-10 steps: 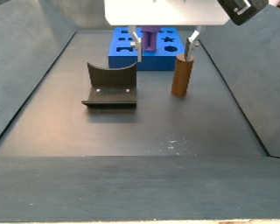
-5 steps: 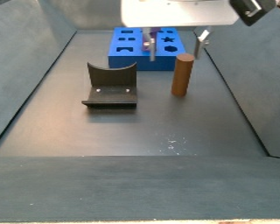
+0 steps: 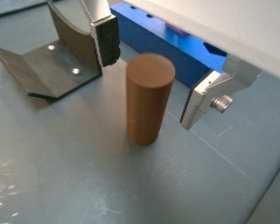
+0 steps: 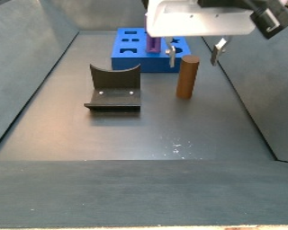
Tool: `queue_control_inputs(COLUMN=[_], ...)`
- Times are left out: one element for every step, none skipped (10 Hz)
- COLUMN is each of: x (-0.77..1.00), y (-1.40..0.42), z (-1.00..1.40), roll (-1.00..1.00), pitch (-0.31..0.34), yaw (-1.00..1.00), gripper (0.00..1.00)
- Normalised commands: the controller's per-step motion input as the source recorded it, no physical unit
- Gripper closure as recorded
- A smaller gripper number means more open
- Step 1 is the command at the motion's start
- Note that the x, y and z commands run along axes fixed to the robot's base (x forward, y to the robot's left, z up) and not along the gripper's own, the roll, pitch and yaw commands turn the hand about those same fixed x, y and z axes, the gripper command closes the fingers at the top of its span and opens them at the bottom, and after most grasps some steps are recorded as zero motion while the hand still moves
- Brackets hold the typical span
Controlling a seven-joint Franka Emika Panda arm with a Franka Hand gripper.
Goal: Pick up the round object. Move to above the board. Insert the round object.
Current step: Pick up the round object.
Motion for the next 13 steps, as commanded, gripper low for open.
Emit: queue_control_inputs(x=[0.0, 0.0, 0.0, 0.0, 0.0, -0.03, 0.0, 0.0, 0.0, 0.0, 0.0, 0.0, 0.0], y=[-0.12, -0.01, 0.0, -0.05, -0.05, 0.0, 0.0, 0.0, 0.0, 0.0, 0.0, 0.0, 0.0], z=[-0.28, -0.21, -0.1, -0.11, -0.15, -0.12, -0.13, -0.02, 0.0, 0.0, 0.0, 0.0, 0.0], roll=[-0.23, -0.09, -0.03, -0.02, -0.06, -0.03, -0.05, 0.0, 0.0, 0.0, 0.0, 0.0, 0.0], pitch=[-0.066, -0.023, 0.0, -0.006, -0.003, -0.026, 0.0, 0.0, 0.0, 0.0, 0.0, 0.0, 0.0], yaw=[0.05, 0.01, 0.0, 0.0, 0.0, 0.0, 0.0, 0.0, 0.0, 0.0, 0.0, 0.0, 0.0], gripper=[0.0, 0.0, 0.0, 0.0, 0.0, 0.0, 0.0, 0.0, 1.0, 1.0, 1.0, 1.0, 1.0])
